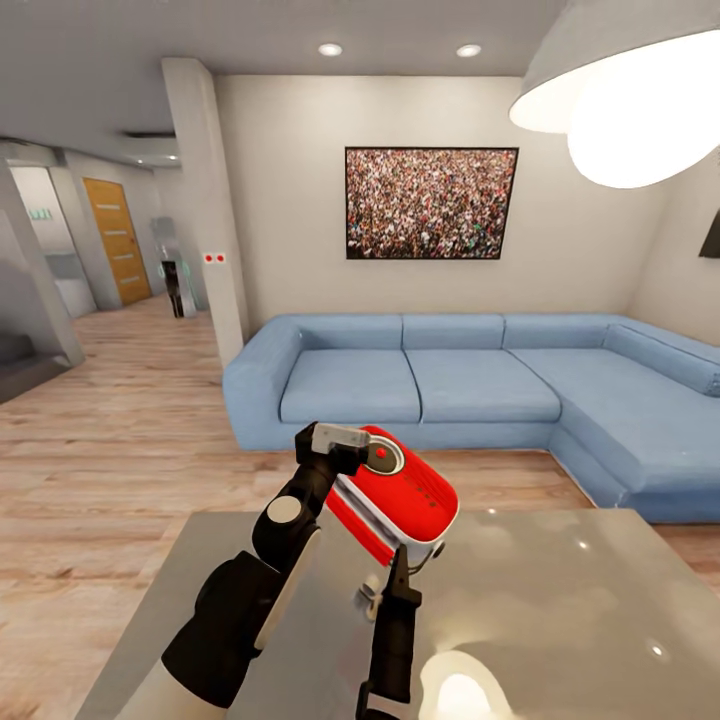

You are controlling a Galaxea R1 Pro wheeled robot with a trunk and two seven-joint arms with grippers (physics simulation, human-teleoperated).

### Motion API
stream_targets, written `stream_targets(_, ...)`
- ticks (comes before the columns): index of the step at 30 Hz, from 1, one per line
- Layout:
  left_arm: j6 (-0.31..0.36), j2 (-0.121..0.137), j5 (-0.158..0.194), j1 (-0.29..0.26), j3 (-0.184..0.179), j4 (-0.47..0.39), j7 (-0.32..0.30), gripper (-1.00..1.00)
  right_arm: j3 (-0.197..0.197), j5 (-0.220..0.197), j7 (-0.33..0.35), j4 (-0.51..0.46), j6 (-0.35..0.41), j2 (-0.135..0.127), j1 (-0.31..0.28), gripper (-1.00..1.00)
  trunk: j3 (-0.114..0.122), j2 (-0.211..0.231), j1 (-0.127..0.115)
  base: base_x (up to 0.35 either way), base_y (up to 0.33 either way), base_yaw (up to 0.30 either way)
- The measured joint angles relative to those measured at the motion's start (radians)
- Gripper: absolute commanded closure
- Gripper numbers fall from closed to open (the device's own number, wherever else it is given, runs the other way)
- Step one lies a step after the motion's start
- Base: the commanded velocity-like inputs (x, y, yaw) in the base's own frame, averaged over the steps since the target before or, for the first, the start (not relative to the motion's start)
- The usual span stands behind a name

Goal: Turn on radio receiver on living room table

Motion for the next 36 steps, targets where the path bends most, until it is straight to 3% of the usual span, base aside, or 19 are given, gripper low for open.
stream_targets(36,0.0,0.0,0.0,0.0,-0.011,0.003,0.0,-1.0,0.015,0.005,-0.105,0.002,0.047,0.0,0.0,1.0,0.051,0.0,0.0,0.0,0.0,0.0)
